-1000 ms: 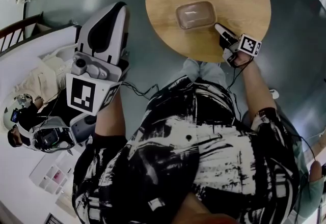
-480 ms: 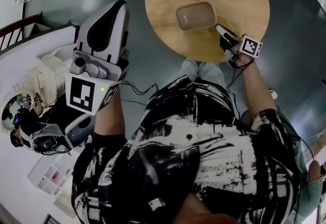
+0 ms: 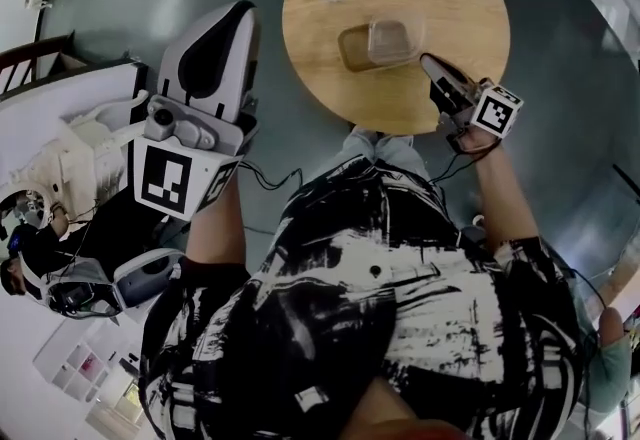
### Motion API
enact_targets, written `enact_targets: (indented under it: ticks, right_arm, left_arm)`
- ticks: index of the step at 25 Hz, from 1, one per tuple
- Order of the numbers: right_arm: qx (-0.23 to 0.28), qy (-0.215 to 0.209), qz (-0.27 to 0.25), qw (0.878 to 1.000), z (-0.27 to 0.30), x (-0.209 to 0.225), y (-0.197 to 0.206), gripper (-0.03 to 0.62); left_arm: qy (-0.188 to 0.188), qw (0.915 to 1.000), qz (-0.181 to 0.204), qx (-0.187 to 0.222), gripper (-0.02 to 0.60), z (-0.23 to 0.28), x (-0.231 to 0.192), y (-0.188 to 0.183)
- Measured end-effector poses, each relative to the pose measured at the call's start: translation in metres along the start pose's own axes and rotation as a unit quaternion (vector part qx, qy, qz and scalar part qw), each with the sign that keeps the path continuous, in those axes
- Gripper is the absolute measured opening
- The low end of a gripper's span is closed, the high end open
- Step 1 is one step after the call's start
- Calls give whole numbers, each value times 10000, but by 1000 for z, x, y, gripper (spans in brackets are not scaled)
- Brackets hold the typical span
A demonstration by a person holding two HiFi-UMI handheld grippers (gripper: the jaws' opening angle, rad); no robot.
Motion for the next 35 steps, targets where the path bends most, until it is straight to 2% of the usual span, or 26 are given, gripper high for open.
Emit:
enact_targets:
  ticks: [3,5,7,9,12,17,19,21,35]
  right_arm:
    - [-66,-37,-906,9959,1,-56,-31,2]
    - [-9,20,-1524,9883,2,-97,-52,2]
    - [121,170,-2159,9762,3,-137,-70,2]
    - [304,351,-2804,9588,5,-176,-87,2]
    - [639,701,-3763,9216,7,-230,-107,2]
    - [1170,1284,-5127,8408,4,-300,-123,2]
    - [1383,1367,-5380,8202,2,-315,-129,2]
    - [1541,1376,-5432,8138,0,-325,-135,2]
    - [1793,1219,-5577,8012,-13,-347,-133,2]
  left_arm:
    - [-38,9998,-12,218,-2,-5,-2,-7]
    - [-60,9994,-30,345,-2,-8,-3,-11]
    - [-83,9989,-54,451,-2,-10,-5,-14]
    - [-111,9984,-71,547,-2,-11,-8,-17]
    - [-131,9978,-104,639,-2,-12,-12,-21]
    - [-168,9973,-199,693,-2,-20,-16,-28]
    - [-183,9971,-209,709,-2,-21,-18,-30]
    - [-193,9972,-205,686,-2,-22,-20,-33]
    - [-305,9978,-86,580,-2,-36,-8,-53]
Point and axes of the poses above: the fingertips, and each gripper's own axes: z forward along the fingers, x to its right, y out of its underside, the point moved 7 cm from there along -z, backward along the fingers, and after that the axes turned 4 degrees about z, right-handed, at the moved point
